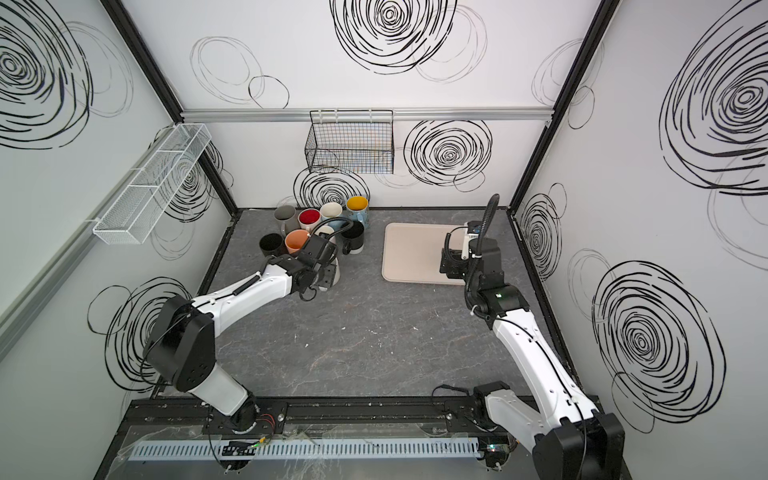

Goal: Turn the mug right side up

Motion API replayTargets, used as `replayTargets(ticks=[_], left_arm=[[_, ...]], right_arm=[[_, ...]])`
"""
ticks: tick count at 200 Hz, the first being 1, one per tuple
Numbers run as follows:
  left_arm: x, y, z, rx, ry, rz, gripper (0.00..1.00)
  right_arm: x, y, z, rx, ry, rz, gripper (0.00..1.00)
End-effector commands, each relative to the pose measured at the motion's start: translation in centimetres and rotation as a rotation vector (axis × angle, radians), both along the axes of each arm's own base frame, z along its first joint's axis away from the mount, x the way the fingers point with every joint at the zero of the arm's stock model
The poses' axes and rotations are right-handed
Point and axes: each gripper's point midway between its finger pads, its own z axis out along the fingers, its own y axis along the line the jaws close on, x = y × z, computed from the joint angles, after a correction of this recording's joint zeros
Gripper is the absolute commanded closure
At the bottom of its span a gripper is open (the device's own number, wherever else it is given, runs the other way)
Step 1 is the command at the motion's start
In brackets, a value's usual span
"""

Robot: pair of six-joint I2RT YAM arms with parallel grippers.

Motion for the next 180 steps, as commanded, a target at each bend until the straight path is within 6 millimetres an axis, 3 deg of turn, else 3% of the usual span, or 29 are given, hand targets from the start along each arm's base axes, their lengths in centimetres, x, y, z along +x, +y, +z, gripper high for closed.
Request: replayTargets(ticks=[1, 33, 45, 61, 86, 102, 146, 180], left_arm=[[0.8, 1.9, 7.8, -0.065, -0.163, 0.021, 0.27], [0.7, 5.8, 14.7, -0.153, -0.362, 0.074, 0.21], [0.3, 7.5, 16.1, -0.181, -0.436, 0.096, 0.18], [-0.5, 9.7, 16.6, -0.211, -0.520, 0.123, 0.12], [-2.2, 12.7, 14.7, -0.233, -0.581, 0.174, 0.01], [-3.3, 13.8, 12.8, -0.243, -0.583, 0.207, 0.01], [-5.8, 14.5, 6.5, -0.268, -0.549, 0.250, 0.01], [-7.0, 15.7, 4.5, -0.261, -0.617, 0.321, 0.01]], right_arm=[[-0.7, -3.1, 2.5, -0.092, -0.100, -0.100, 0.06], [-1.8, -5.4, 4.9, -0.134, -0.237, -0.178, 0.00], [-2.1, -5.7, 4.3, -0.139, -0.279, -0.190, 0.00], [-2.4, -6.2, 1.9, -0.150, -0.313, -0.210, 0.00], [-3.2, -6.4, -1.9, -0.145, -0.334, -0.212, 0.00], [-3.7, -6.4, -3.4, -0.133, -0.368, -0.206, 0.00], [-4.7, -7.3, -7.3, -0.077, -0.336, -0.264, 0.00], [-4.4, -7.3, -8.8, -0.066, -0.281, -0.273, 0.00]])
